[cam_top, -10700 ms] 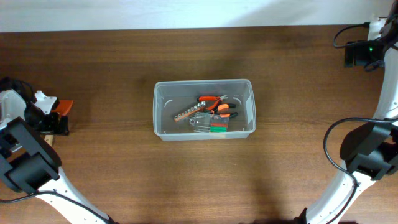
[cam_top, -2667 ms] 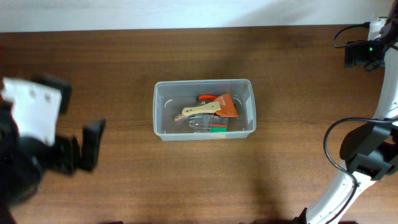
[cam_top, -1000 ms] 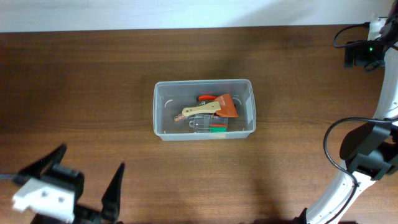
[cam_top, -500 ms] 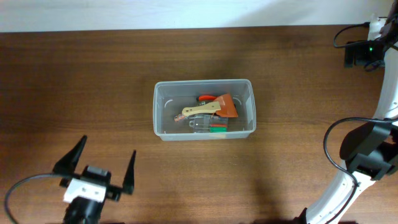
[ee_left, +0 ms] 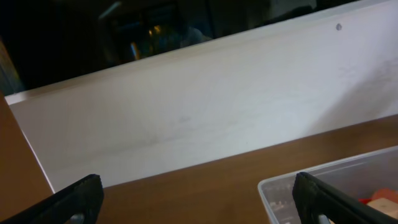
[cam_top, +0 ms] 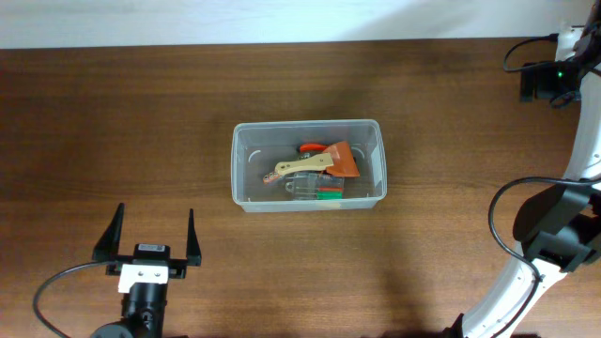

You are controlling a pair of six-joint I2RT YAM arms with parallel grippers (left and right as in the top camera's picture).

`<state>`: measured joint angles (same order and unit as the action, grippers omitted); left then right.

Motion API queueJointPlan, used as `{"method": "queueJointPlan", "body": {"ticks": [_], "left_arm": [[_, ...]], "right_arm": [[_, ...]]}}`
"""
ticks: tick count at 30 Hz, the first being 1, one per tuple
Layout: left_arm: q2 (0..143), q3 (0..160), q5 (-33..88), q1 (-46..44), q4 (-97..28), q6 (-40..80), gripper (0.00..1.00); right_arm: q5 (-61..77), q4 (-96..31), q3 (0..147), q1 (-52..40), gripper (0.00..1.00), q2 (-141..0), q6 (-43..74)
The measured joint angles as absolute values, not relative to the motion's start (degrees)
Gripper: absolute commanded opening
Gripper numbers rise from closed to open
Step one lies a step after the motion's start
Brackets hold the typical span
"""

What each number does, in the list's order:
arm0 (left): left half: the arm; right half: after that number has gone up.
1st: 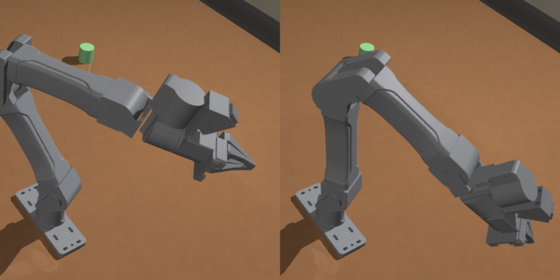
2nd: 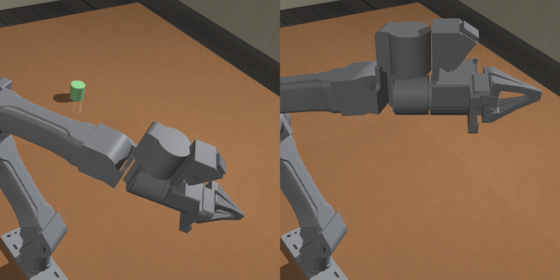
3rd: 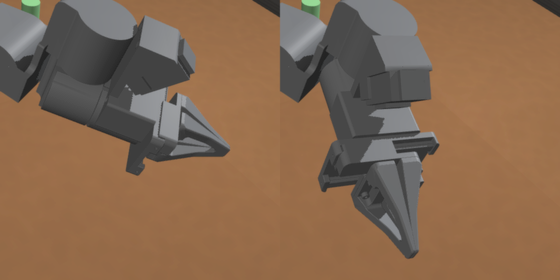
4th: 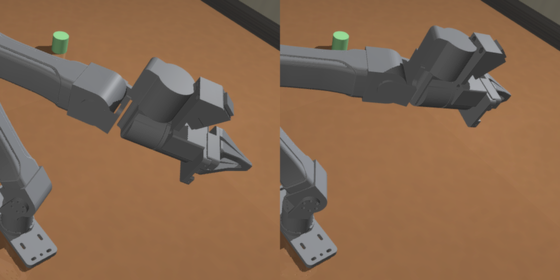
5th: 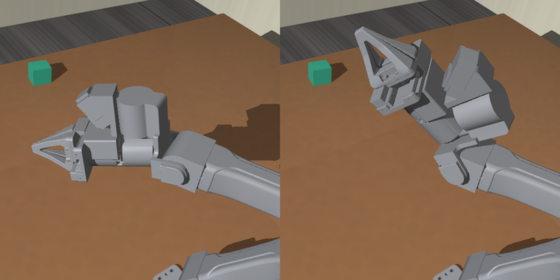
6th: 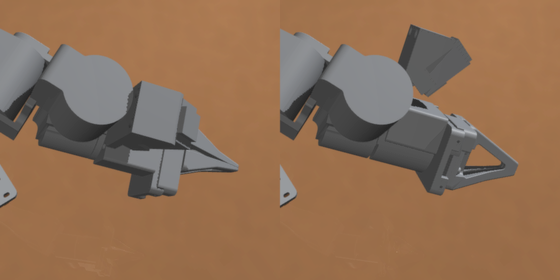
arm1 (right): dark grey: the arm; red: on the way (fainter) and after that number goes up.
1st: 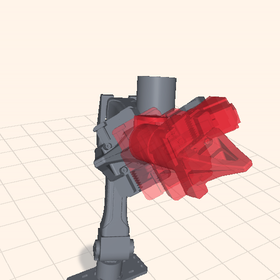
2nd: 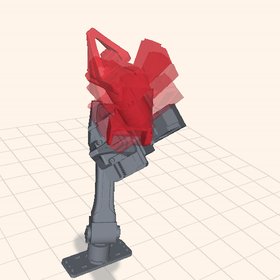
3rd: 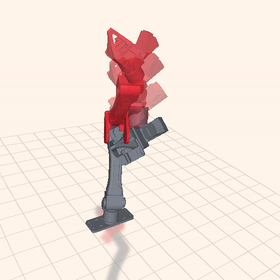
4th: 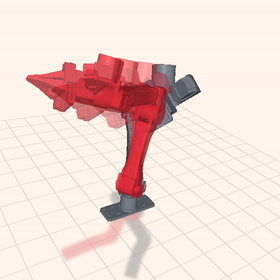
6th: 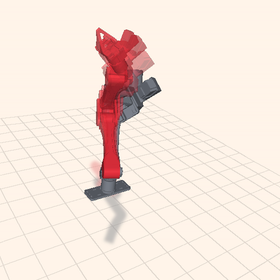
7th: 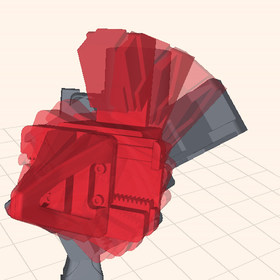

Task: Pack container

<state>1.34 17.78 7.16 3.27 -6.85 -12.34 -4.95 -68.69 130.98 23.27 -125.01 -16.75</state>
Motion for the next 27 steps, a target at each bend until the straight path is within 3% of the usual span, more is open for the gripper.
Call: {"method": "queueJointPlan", "body": {"ticks": [27], "left_arm": [[1.0,6.1,3.4,3.9,-6.4,-12.2,0.99]], "right_arm": [[-5.0,-68.7,131.0,23.3,0.99,-125.0,-16.7]]}}
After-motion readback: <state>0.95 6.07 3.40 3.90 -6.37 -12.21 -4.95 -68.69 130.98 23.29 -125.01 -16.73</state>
